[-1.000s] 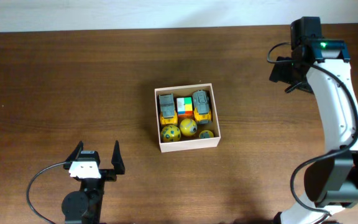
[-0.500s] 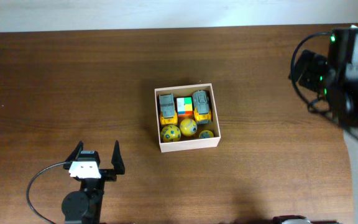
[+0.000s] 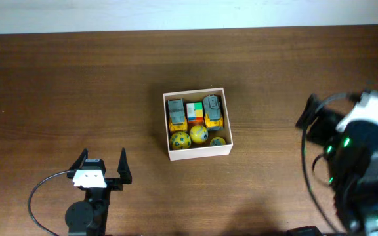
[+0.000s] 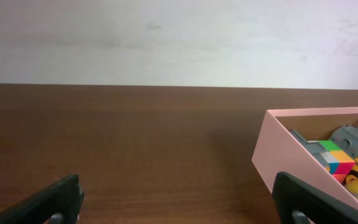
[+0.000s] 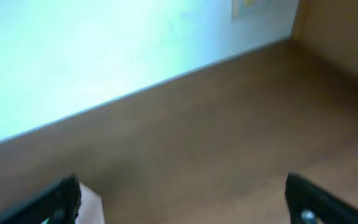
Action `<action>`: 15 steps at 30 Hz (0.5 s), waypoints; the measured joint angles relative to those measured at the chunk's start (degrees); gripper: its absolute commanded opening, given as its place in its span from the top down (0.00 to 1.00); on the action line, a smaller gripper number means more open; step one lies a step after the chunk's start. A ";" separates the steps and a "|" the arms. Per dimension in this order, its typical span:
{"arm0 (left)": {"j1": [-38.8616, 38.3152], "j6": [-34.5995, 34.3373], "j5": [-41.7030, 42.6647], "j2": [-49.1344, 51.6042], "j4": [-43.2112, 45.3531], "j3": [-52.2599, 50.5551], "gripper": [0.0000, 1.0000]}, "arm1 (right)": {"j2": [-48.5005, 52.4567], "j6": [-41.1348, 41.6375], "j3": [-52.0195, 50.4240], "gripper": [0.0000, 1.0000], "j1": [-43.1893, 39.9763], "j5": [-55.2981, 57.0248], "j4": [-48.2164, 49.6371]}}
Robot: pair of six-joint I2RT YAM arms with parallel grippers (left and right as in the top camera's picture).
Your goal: Pack container
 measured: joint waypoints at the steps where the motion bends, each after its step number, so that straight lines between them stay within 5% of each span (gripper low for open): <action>1: 0.00 0.00 0.00 0.00 0.04 0.00 0.01 | -2.75 0.00 -4.20 0.01 0.00 -0.02 1.05; 7: 0.00 0.00 0.00 0.00 0.04 -0.02 0.01 | -17.18 -0.28 -25.86 0.01 -0.28 -0.87 15.89; 15: 0.00 0.00 0.00 0.00 0.04 -0.02 0.01 | -33.86 -1.60 -42.64 0.01 -1.05 -5.01 23.98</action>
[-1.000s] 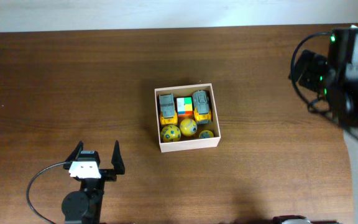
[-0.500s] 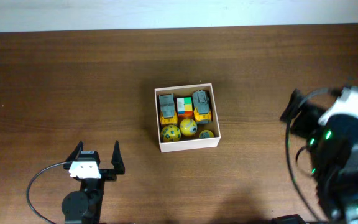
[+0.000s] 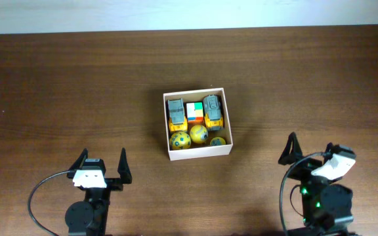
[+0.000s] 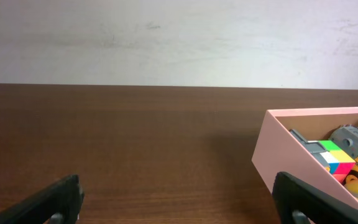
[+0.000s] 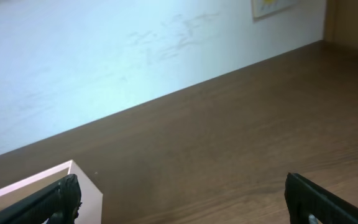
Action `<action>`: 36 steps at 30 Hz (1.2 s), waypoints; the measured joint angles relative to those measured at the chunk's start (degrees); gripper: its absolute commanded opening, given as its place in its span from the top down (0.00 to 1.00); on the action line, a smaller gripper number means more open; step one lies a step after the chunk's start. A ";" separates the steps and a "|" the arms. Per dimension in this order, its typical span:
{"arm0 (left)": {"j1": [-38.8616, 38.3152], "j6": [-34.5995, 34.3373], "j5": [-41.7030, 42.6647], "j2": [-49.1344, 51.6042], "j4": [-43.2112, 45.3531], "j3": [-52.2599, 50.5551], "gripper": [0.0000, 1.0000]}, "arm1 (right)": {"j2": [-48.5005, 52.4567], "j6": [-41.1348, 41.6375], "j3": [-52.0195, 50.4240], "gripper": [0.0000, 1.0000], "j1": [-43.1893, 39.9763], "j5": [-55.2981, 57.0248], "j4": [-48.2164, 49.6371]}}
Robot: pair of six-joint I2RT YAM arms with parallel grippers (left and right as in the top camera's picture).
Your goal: Pack container
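A white open box (image 3: 198, 152) stands mid-table, holding two yellow-grey toy trucks (image 3: 176, 113), a coloured cube (image 3: 194, 111) and yellow balls (image 3: 198, 134). From the left wrist its pale wall (image 4: 291, 158) shows at right, with the cube (image 4: 335, 158) inside. My left gripper (image 3: 102, 161) rests open at the front left, nothing between its fingers (image 4: 61, 198). At the front right my right gripper (image 3: 310, 149) is open and empty too; a box corner (image 5: 73, 171) shows by its left finger (image 5: 58, 199).
Dark wooden table (image 3: 77, 85) all around the box, ending at a white wall (image 4: 179, 37) along the far edge. A small framed sign (image 5: 272, 6) hangs on the wall in the right wrist view.
My right arm has moved from a raised pose at the right edge down to a rest at the front right, gripper still open. The left arm and box contents are unchanged.
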 measured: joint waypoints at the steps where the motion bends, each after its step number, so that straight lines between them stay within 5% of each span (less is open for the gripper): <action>1: 0.00 0.00 0.00 0.00 0.00 0.00 0.01 | -1.31 -0.09 -1.11 0.01 -0.39 -0.74 0.39; 17: 0.00 0.00 0.00 0.00 0.00 0.00 0.01 | -8.41 -3.17 -13.97 0.01 -2.45 -5.84 10.14; 36: 0.00 0.00 0.00 0.00 0.00 0.00 0.01 | -8.44 -8.59 -14.38 0.01 -2.45 -9.57 10.36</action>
